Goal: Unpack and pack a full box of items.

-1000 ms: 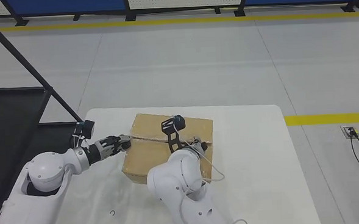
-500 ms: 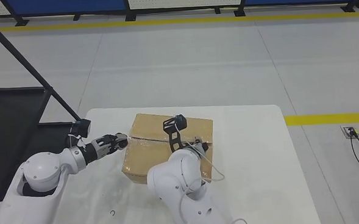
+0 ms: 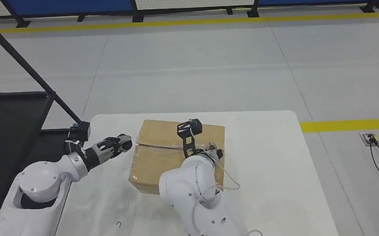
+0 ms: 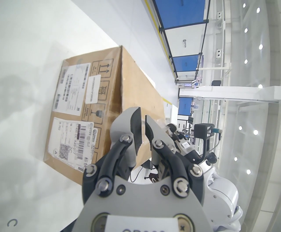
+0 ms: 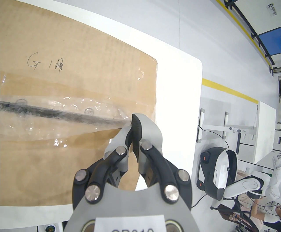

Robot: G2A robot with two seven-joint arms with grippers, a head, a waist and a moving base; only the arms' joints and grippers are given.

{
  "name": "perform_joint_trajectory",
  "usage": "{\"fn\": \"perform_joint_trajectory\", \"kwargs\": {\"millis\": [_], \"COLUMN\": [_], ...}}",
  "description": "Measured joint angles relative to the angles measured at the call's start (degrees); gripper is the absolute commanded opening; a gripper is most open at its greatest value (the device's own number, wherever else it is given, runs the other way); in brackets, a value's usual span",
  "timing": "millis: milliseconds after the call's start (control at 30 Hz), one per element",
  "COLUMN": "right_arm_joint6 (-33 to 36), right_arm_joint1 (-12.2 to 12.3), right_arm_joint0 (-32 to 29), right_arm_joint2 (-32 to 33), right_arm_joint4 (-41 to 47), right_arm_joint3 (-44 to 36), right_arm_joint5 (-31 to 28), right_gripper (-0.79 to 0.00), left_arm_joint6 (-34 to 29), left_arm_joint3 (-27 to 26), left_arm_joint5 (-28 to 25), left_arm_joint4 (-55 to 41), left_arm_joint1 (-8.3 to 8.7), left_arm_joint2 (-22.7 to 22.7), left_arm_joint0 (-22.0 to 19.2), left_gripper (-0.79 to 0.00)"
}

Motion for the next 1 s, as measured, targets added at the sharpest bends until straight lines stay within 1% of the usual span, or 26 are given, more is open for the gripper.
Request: {"fn": "perform_joint_trajectory", "kwargs": {"millis": [67, 200, 300, 367, 400, 467, 600, 700, 767, 1000], "right_arm_joint6": [-0.3, -0.6, -0.6, -0.6, -0.6, -0.6, -0.8, -0.8, -0.9, -1.0], "right_arm_joint1": [0.0, -0.1, -0.1, -0.1, -0.1, -0.1, -0.1, -0.1, -0.1, -0.2], "right_arm_joint0": [-0.1, -0.2, -0.2, -0.2, -0.2, -0.2, -0.2, -0.1, -0.1, 0.1], "right_arm_joint2": [0.2, 0.5, 0.5, 0.6, 0.6, 0.5, 0.6, 0.6, 0.5, 0.5], "right_arm_joint4": [0.2, 0.4, 0.5, 0.6, 0.6, 0.7, 0.8, 1.0, 1.1, 1.3], "right_arm_joint3": [-0.2, -0.1, 0.0, 0.1, 0.2, 0.3, 0.4, 0.4, 0.5, 0.5], "right_arm_joint5": [0.3, 0.6, 0.6, 0.6, 0.6, 0.6, 0.8, 0.8, 0.9, 1.0], "right_gripper": [-0.785, -0.785, -0.785, -0.785, -0.785, -0.785, -0.785, -0.785, -0.785, -0.785], "left_arm_joint6": [0.3, -1.4, -2.5, -3.4, -4.9, -8.3, -15.4, -17.5, -17.7, -14.4], "left_arm_joint3": [-0.8, -3.0, -4.1, -5.0, -5.7, -6.5, -6.8, -6.1, -5.6, -4.2], "left_arm_joint5": [-0.9, -2.0, -2.0, -1.9, -1.3, -0.2, 1.5, 1.9, 2.0, 1.0], "left_arm_joint4": [-1.2, -3.1, -3.7, -4.2, -4.8, -4.7, -3.6, -1.2, -0.4, 3.6], "left_arm_joint1": [-0.08, -0.14, -0.09, -0.04, 0.04, 0.27, 0.7, 0.82, 0.77, 0.42], "left_arm_joint2": [-0.1, 0.1, 0.0, 0.0, 0.0, 0.2, 1.3, 2.9, 3.9, 7.1], "left_arm_joint0": [0.4, 1.2, 1.6, 1.9, 2.3, 2.7, 3.0, 2.8, 2.5, 0.8], "left_gripper": [-0.69, -0.696, -0.696, -0.68, -0.665, -0.677, -0.677, -0.665, -0.668, -0.683]}}
